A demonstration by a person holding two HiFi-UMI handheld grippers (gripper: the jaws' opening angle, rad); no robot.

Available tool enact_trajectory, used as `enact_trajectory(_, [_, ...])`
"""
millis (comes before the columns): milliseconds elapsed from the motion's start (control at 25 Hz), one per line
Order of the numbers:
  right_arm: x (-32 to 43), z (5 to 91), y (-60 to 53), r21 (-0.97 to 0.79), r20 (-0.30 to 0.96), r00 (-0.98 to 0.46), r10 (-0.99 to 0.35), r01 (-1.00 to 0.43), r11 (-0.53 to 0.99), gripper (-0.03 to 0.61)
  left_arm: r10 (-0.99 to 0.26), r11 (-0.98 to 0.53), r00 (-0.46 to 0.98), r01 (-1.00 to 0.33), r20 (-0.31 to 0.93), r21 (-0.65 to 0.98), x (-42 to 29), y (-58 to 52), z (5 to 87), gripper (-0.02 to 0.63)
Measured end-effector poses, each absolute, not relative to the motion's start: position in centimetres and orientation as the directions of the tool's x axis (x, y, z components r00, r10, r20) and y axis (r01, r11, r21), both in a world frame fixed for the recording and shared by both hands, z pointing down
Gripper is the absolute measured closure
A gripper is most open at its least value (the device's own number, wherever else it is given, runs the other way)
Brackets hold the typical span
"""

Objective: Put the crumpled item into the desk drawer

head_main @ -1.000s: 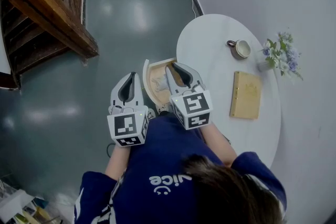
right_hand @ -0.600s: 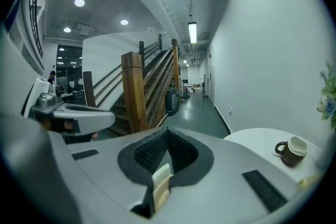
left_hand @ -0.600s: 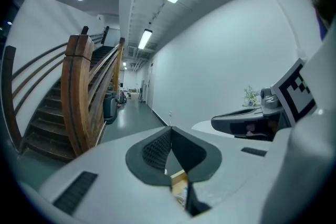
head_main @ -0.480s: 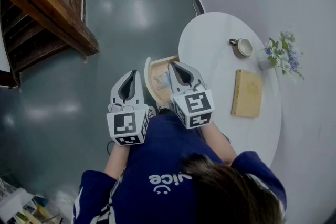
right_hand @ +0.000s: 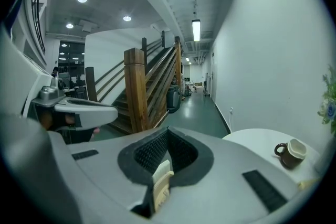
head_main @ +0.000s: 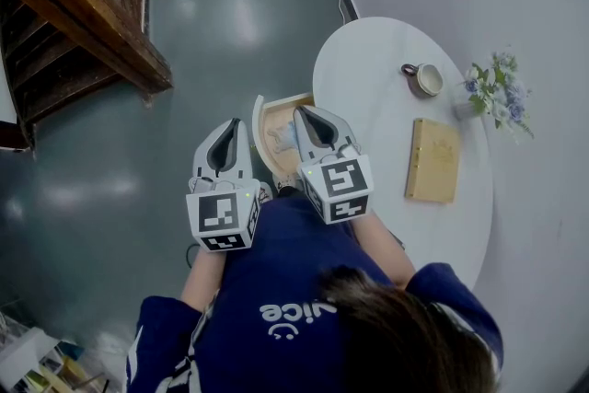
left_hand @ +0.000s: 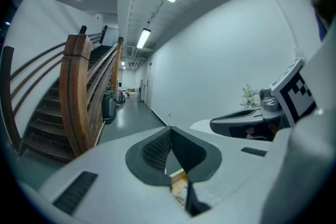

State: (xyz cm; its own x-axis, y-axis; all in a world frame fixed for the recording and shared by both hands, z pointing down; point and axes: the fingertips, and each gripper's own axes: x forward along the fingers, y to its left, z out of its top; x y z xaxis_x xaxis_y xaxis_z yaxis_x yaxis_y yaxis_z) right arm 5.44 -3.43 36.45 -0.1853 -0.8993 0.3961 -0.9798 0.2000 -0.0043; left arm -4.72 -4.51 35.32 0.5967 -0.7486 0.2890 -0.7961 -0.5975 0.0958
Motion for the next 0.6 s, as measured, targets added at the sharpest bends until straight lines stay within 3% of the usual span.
enact_trajectory(600, [5.72, 36.73, -3.40, 0.011, 0.399, -0.178, -0.900, -0.980, 0.198, 0.572, -0.744, -0.598, 0.597, -0.795, 0.300, 0.100, -4.44, -4.34, 35.85, 0.611])
